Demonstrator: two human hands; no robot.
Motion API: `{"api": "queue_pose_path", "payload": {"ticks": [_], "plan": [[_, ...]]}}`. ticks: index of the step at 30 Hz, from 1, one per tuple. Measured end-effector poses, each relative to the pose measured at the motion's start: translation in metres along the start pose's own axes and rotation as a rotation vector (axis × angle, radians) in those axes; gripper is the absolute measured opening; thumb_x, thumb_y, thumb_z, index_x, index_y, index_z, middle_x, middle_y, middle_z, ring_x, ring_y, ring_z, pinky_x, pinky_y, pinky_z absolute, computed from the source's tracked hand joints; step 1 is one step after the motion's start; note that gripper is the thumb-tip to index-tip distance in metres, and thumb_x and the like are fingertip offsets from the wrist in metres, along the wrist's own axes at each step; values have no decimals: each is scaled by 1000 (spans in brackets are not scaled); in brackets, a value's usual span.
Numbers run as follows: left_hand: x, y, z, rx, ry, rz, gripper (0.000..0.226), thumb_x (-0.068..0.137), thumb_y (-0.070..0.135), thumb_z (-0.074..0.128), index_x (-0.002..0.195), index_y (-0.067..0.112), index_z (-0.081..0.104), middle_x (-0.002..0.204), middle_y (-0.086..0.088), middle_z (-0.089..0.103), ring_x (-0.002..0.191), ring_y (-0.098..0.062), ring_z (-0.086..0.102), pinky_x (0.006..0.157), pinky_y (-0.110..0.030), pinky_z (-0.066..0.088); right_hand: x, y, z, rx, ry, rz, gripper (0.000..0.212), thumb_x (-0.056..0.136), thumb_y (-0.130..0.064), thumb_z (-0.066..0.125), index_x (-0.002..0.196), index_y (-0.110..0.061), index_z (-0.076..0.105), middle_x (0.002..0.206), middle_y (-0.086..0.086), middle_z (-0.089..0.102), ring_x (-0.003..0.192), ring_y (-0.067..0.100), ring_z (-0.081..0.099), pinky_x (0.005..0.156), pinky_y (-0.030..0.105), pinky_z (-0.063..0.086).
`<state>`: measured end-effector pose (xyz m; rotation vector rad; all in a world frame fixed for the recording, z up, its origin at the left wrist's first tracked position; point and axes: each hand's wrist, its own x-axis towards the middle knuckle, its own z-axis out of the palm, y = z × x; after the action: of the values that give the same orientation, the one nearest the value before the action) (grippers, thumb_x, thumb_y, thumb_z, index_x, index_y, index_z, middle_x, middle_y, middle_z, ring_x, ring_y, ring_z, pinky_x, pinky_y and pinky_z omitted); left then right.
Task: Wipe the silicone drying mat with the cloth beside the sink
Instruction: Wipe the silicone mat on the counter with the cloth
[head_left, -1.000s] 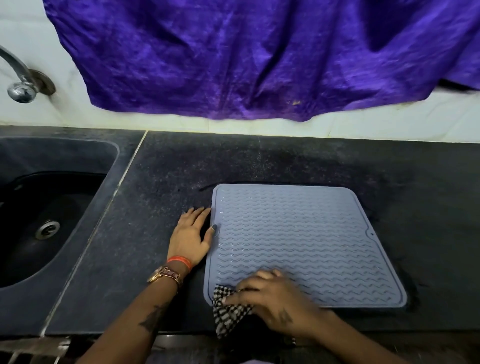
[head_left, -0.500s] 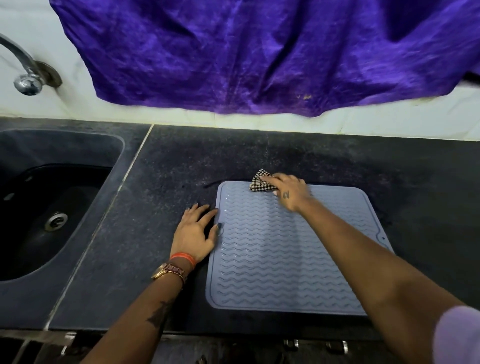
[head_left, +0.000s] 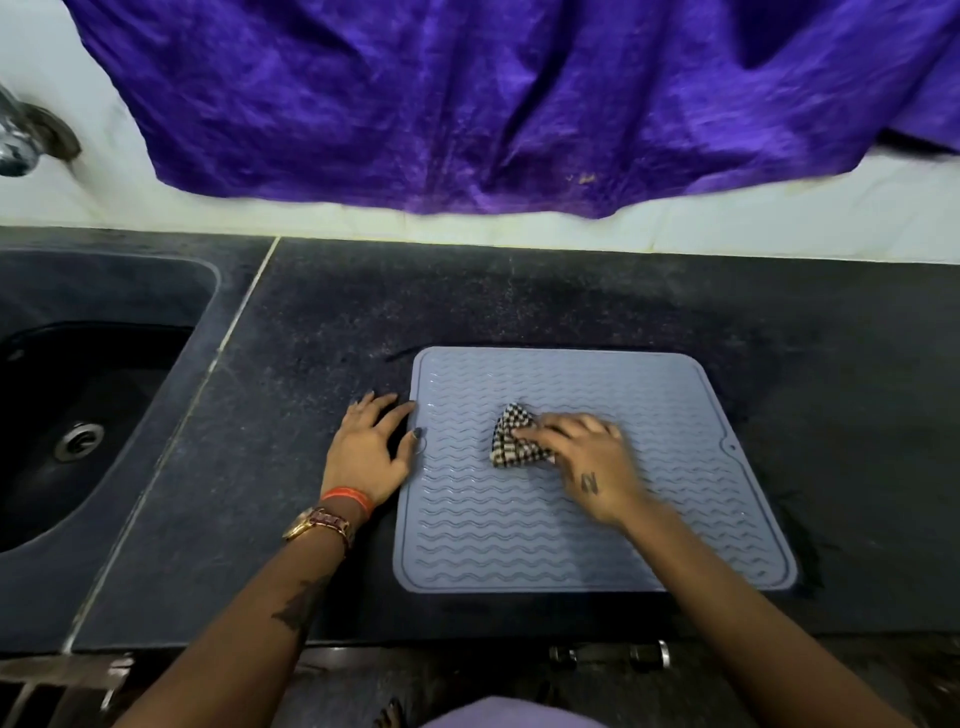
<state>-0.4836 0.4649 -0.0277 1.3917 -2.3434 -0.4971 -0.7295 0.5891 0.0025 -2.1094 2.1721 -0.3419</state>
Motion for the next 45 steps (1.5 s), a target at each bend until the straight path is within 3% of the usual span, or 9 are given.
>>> {"api": "queue_pose_path", "payload": {"ticks": [7, 13, 16, 19, 25, 28, 32, 38, 45], "plan": [[-3, 3, 0, 23, -10, 11, 55, 85, 43, 36, 129, 15, 54, 139, -12, 48, 136, -32, 32, 116, -43, 21, -77, -18, -4, 4, 36, -134, 69, 58, -7, 78, 116, -41, 60, 110, -10, 66, 96, 18, 63, 76, 32, 45], [-5, 5, -3, 34, -16, 13, 67, 82, 52, 24, 131, 15, 52, 141, -11, 46, 137, -31, 30, 117, -40, 18, -123, -11, -8, 35, -31, -204, 48, 76, -22, 61, 116, -49, 56, 111, -17, 63, 98, 7, 51, 75, 25, 41], [-5, 6, -3, 37, -13, 16, 73, 80, 55, 19, 131, 16, 52, 141, -11, 46, 137, -31, 31, 117, -41, 18, -120, 0, -27, 168, -216, -240, 50, 82, -18, 58, 118, -52, 54, 119, -26, 56, 106, 3, 52, 82, 28, 44], [-5, 7, -3, 44, -9, 15, 74, 79, 56, 18, 130, 15, 53, 140, -11, 47, 137, -32, 31, 117, -43, 19, -95, 19, -50, 385, -356, -189, 47, 87, -19, 59, 122, -50, 53, 121, -29, 53, 113, -10, 48, 95, 10, 33], [-4, 5, -1, 61, 23, 13, 70, 80, 56, 23, 127, 16, 56, 137, -11, 51, 135, -33, 34, 116, -43, 21, 11, 72, -68, 312, 26, 31, 49, 84, 4, 60, 123, -26, 60, 127, 3, 60, 118, 23, 53, 102, 31, 39], [-2, 4, 0, 57, 44, 14, 66, 81, 55, 27, 124, 17, 59, 133, -11, 54, 133, -33, 37, 114, -44, 23, 60, 99, -61, 112, 19, 158, 48, 90, -2, 51, 130, -29, 52, 135, 4, 51, 123, 30, 43, 102, 46, 35], [-1, 2, 3, 62, 68, 12, 61, 83, 54, 31, 122, 18, 61, 131, -9, 57, 132, -33, 39, 113, -43, 23, 83, 115, -30, -88, -134, 226, 49, 95, -12, 44, 137, -37, 34, 142, 3, 40, 127, 30, 35, 101, 48, 30], [-2, 4, 3, 44, 71, -12, 62, 82, 55, 32, 122, 18, 60, 131, -9, 56, 132, -33, 39, 114, -43, 24, 60, 126, -25, -15, -118, 115, 46, 92, -11, 50, 130, -35, 43, 135, 2, 46, 120, 29, 39, 96, 45, 35], [-1, 5, 2, 21, 34, -18, 67, 79, 59, 29, 124, 18, 59, 134, -8, 53, 133, -31, 37, 114, -42, 24, -57, 85, -24, 59, 11, 99, 59, 78, 2, 53, 121, -39, 54, 123, -9, 56, 115, 21, 46, 89, 36, 29]]}}
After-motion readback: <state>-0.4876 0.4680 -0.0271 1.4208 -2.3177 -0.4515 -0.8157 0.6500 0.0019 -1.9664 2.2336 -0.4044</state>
